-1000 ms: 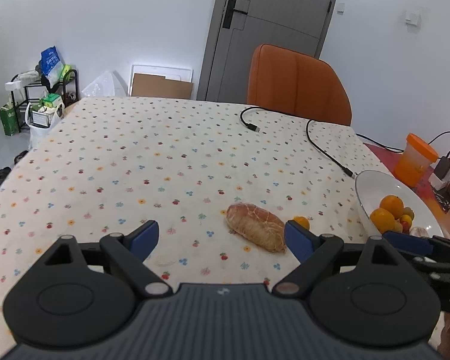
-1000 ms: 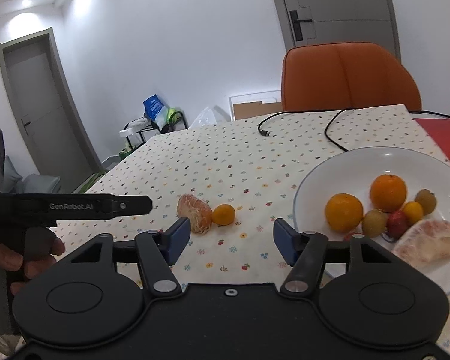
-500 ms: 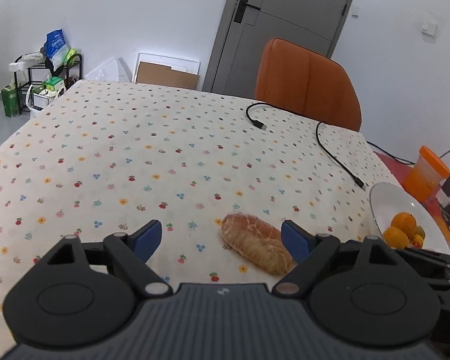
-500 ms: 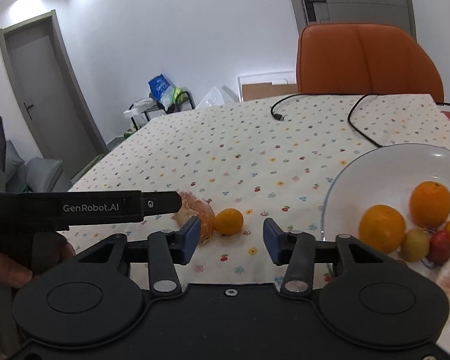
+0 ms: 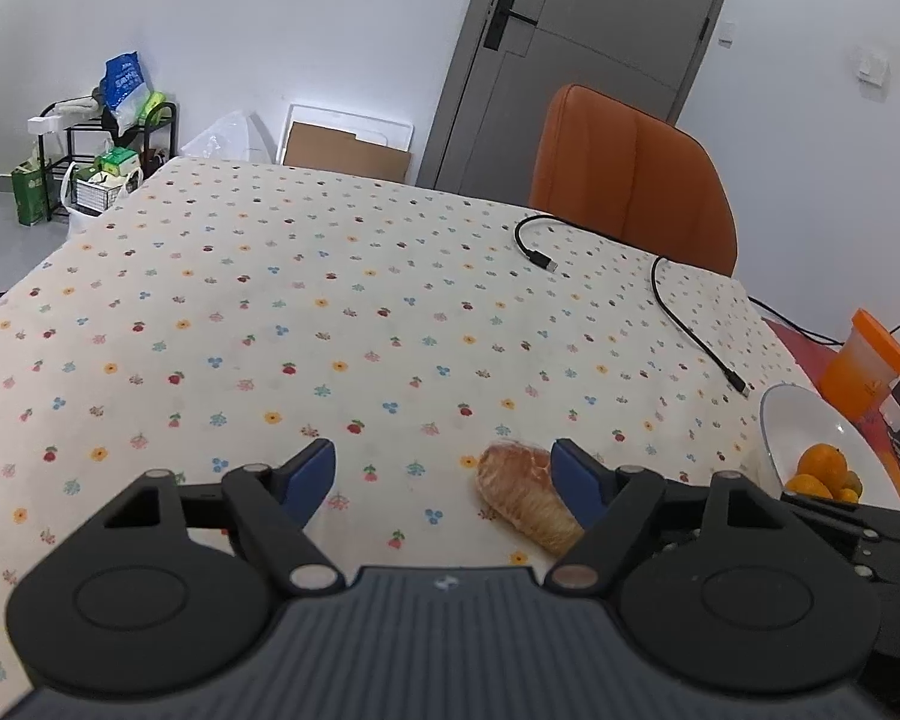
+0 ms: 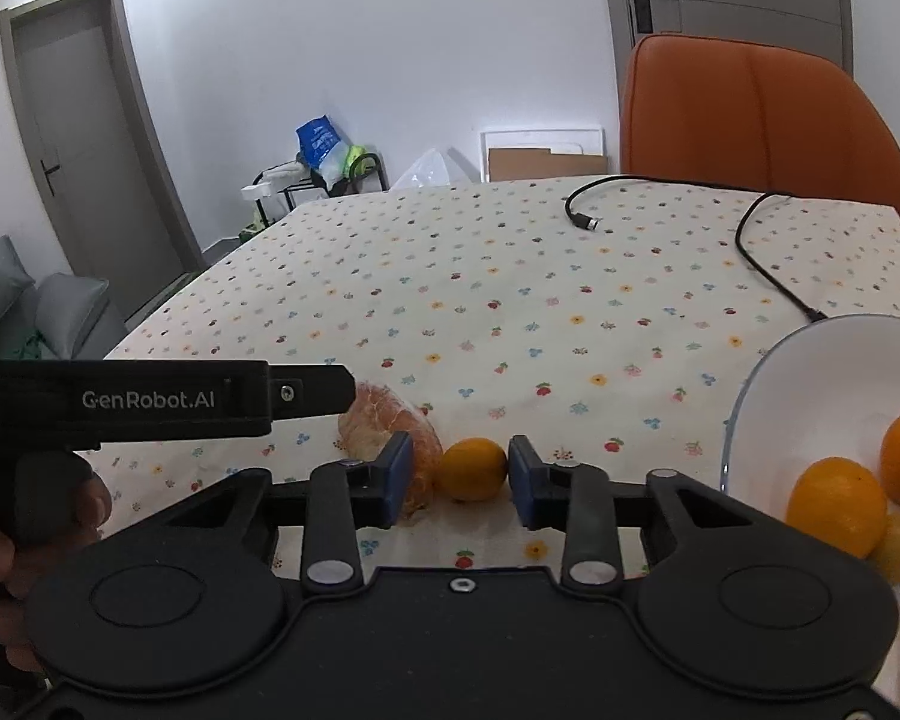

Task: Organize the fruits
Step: 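Grasp a small mandarin with the right tool while the left tool grasps the brown roll, then carry the mandarin with the right tool while the left tool carries the brown roll to the plate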

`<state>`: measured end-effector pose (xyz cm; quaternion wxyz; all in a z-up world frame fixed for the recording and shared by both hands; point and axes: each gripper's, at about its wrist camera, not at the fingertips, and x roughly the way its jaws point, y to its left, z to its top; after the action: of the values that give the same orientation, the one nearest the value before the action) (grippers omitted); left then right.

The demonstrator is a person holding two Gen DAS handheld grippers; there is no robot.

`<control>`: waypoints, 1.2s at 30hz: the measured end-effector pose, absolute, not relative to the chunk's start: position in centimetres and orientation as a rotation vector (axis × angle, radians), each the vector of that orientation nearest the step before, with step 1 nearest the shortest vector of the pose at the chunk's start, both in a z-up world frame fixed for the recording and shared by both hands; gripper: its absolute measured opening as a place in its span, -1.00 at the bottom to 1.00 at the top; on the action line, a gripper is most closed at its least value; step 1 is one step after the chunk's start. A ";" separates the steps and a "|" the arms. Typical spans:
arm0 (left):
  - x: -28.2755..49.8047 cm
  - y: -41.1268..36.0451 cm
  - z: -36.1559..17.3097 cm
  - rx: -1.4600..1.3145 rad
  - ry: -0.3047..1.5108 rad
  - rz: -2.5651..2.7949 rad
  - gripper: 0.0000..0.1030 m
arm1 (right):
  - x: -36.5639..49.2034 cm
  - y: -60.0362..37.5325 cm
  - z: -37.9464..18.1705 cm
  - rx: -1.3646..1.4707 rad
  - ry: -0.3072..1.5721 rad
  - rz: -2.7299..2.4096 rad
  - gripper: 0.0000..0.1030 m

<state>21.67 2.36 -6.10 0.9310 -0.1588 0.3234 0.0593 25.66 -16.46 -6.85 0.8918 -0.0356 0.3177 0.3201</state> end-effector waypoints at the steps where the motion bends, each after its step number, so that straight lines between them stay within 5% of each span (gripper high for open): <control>1: 21.5 2.3 -6.0 -0.324 0.659 0.120 0.50 | 25.4 -16.6 -6.7 -0.083 0.648 0.661 -0.54; 34: 24.6 -4.5 -7.6 -0.173 0.706 0.153 0.50 | 20.3 -30.5 -2.6 0.091 0.511 0.418 -0.58; 36: 24.5 -4.6 -7.6 -0.160 0.707 0.172 0.21 | 20.2 -31.2 -2.8 0.098 0.515 0.399 -0.58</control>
<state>24.52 -4.57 -7.60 0.9314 -0.0781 0.3455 0.0840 20.21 -31.22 -2.79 0.9463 0.0480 0.2527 0.1961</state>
